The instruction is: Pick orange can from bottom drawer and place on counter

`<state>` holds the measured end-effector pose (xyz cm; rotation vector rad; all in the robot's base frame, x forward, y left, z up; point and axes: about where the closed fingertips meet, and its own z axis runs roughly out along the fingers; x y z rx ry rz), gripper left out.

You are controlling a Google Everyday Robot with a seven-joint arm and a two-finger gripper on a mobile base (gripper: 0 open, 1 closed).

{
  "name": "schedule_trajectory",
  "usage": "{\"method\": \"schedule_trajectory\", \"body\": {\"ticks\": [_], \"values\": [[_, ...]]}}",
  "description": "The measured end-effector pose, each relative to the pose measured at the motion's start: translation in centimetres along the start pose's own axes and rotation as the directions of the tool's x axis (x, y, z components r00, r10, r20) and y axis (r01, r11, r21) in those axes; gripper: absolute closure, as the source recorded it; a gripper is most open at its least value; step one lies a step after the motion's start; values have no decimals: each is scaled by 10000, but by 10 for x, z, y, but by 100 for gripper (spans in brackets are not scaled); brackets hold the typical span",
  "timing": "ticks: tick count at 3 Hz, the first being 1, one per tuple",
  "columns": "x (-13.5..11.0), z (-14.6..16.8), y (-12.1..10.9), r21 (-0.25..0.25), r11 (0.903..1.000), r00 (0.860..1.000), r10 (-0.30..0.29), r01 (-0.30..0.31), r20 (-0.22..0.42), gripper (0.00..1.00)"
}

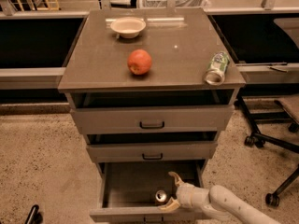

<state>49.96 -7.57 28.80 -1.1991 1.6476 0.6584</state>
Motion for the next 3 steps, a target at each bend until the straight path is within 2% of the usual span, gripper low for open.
{"method": "schedule_trajectory", "body": {"ticks": [2,3], "values": [[7,16,-1,-315,9993,9981,-165,184,592,9],[14,22,-3,-367,9993,9974,-60,87,716,11]]}}
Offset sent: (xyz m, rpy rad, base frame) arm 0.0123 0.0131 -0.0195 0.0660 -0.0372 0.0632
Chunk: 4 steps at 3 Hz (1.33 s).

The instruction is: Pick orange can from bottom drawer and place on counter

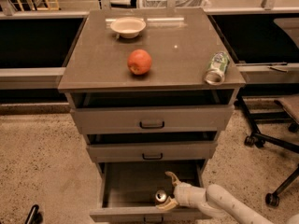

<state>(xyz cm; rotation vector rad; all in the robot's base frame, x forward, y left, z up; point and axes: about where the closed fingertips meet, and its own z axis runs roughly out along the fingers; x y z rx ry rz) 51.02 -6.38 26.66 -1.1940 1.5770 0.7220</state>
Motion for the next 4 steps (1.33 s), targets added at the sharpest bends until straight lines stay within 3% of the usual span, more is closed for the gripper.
{"method": "schedule_trajectory", "body": {"ticks": [1,4], "values": [[19,4,-1,-61,9992,9992,386,-387,-135,21],[45,20,3,-710,9934,9942,852,-898,-648,19]]}}
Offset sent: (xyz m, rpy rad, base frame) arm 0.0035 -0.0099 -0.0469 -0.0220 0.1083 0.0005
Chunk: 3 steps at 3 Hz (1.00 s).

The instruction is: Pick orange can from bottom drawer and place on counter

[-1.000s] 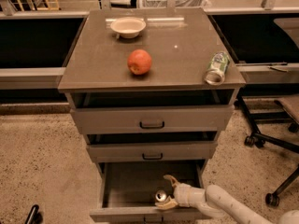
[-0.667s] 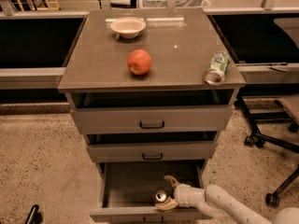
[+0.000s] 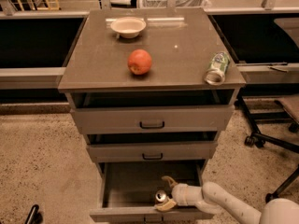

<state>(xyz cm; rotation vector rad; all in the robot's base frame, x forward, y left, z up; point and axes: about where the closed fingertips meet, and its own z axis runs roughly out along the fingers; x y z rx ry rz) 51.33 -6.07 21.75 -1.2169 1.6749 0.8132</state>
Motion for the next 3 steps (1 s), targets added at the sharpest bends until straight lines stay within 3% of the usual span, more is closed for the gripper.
{"method": "schedule_trajectory", "body": {"ticks": [3], "values": [[15,9,0,-354,9988,9994,323,-327,-129,43]]}}
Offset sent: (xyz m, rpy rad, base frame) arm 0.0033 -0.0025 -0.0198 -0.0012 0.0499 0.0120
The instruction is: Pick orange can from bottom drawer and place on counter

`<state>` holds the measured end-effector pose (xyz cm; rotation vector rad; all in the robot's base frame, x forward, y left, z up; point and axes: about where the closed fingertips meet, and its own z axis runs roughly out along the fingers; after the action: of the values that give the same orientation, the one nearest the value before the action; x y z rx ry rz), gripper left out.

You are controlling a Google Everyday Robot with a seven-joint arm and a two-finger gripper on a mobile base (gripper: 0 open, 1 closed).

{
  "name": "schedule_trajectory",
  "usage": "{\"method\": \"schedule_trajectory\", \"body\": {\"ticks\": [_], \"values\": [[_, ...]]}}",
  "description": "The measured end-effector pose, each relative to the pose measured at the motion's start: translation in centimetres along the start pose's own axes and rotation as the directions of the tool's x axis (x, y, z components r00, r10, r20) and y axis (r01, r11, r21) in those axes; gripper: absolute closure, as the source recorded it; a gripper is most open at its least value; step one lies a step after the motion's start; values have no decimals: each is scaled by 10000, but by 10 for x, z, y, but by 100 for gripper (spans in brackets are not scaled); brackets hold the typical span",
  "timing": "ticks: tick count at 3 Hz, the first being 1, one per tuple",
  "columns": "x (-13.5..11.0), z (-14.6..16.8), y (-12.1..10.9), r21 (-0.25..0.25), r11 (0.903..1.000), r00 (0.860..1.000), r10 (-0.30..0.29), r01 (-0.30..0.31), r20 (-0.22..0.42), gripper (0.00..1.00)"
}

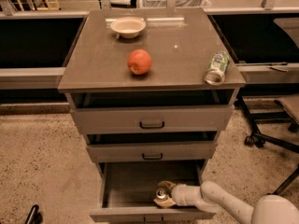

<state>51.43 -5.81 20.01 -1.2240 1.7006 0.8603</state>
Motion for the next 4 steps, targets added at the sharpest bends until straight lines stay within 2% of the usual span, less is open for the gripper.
{"method": "schedule_trajectory", "body": {"ticks": [2,3,4], "values": [[5,2,0,-141,9999,9999,73,-72,83,47],[8,4,1,-302,9994,9998,143,-139,147,60],[8,6,1,-471,9988,9998,120,-112,166,82]]}}
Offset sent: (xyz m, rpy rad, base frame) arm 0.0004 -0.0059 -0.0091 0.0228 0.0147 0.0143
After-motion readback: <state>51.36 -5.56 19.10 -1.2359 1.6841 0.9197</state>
